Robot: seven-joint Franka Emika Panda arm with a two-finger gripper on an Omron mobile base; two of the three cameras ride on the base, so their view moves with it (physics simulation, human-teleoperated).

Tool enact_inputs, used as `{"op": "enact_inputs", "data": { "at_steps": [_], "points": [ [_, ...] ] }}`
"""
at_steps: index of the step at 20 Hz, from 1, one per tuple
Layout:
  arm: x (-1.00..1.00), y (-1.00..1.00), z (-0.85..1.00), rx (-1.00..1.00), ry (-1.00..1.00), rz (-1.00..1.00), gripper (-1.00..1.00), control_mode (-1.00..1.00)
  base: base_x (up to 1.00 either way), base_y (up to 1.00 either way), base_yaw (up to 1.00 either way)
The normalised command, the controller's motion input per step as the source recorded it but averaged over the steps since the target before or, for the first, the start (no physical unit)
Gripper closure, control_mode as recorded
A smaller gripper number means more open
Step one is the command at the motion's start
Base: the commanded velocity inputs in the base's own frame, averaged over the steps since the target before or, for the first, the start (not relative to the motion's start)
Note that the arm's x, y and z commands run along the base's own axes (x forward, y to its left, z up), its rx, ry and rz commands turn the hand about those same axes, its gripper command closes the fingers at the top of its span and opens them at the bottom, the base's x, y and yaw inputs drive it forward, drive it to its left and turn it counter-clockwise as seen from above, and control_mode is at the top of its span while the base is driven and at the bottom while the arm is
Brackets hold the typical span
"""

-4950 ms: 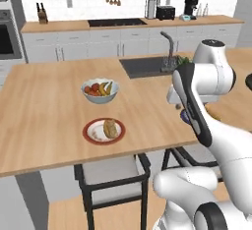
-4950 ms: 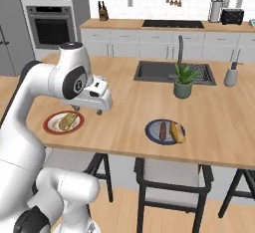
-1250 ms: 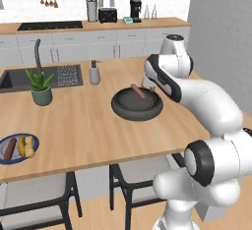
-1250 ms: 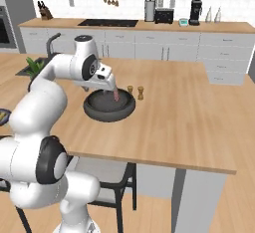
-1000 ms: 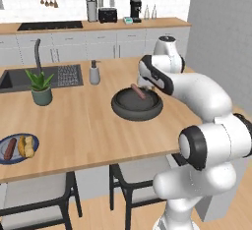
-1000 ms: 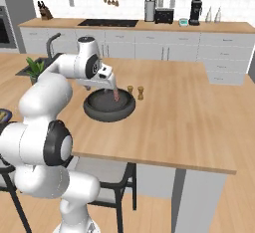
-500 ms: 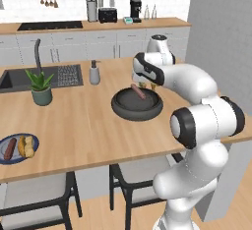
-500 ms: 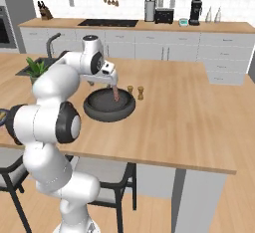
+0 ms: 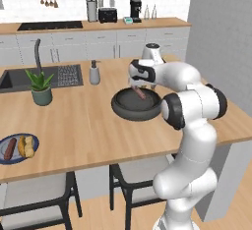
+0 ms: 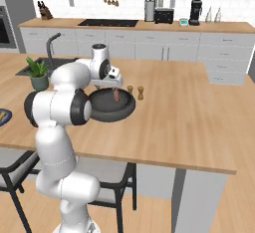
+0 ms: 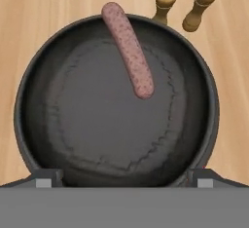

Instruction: Place one bun and one sausage from the bowl on each plate.

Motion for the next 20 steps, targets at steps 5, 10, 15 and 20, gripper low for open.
{"op": "enact_inputs", "data": {
  "at_steps": [5, 10, 15, 20],
  "points": [
    [0.59, -0.28, -0.14, 0.04, 0.00, 0.04, -1.00, -1.00, 0.00, 0.00, 0.00],
    [0.45, -0.04, -0.38, 0.00, 0.00, 0.03, -1.00, -1.00, 0.00, 0.00, 0.00],
    [0.47, 0.09, -0.40, 0.00, 0.01, 0.01, -1.00, -1.00, 0.00, 0.00, 0.00],
    [0.49, 0.00, -0.36, 0.00, 0.00, 0.03, -1.00, -1.00, 0.00, 0.00, 0.00]
  ]
}}
